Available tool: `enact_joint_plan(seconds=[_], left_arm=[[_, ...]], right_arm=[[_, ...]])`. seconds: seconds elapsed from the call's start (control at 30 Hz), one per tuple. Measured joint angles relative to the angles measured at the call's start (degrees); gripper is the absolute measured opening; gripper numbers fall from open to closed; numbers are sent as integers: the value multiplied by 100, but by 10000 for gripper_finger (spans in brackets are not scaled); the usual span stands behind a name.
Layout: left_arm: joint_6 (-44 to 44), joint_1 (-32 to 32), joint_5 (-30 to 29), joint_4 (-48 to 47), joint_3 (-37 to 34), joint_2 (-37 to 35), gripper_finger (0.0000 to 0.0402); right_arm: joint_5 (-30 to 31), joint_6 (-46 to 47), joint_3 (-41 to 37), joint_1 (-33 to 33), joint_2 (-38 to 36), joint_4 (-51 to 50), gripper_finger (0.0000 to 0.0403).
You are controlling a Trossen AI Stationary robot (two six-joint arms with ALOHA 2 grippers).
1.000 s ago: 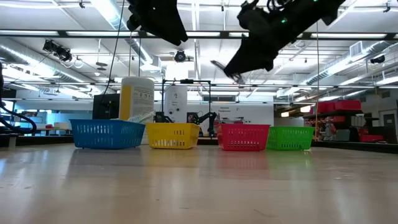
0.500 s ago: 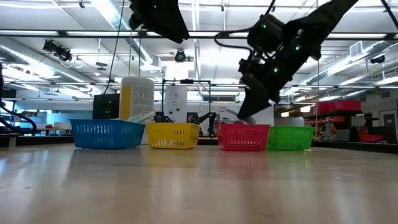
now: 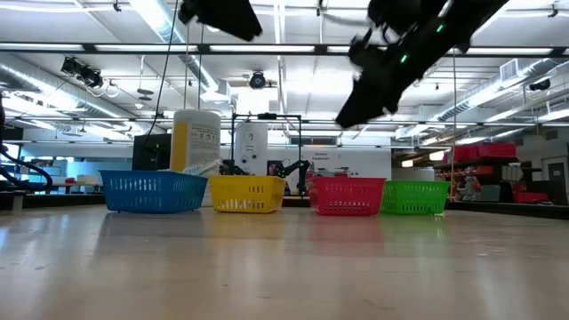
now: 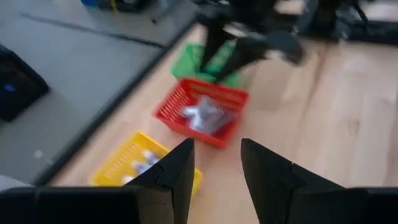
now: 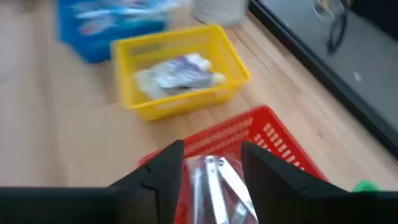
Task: Pick & Place Travel size toiletries
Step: Return to Home Position
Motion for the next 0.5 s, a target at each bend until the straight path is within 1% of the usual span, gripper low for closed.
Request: enact_joint_plan(seconds=[0.13,0.27,0.37,0.43,0.5], left_arm=[[85,-40,-529,-340,2,-598,138],[249,-124,-615,-874,-184,-1376,138],[591,-199,-321,-1011,-606,-1964,138],[796,-202,11,-712,-1029,-2364,138],[956,-202,412,-302,-1617,-2780,138]], right_arm=[[8,-470,21,434,-798,-418,158],[-82,-823,32,1010,-1741,-854,113],[-589,-1149,32,1450,-2354,-1216,68],[-1020,-1374,30,1724,-2691,-1384,43],[-1301,-1470,-1,1971,-2991,-1414,26]])
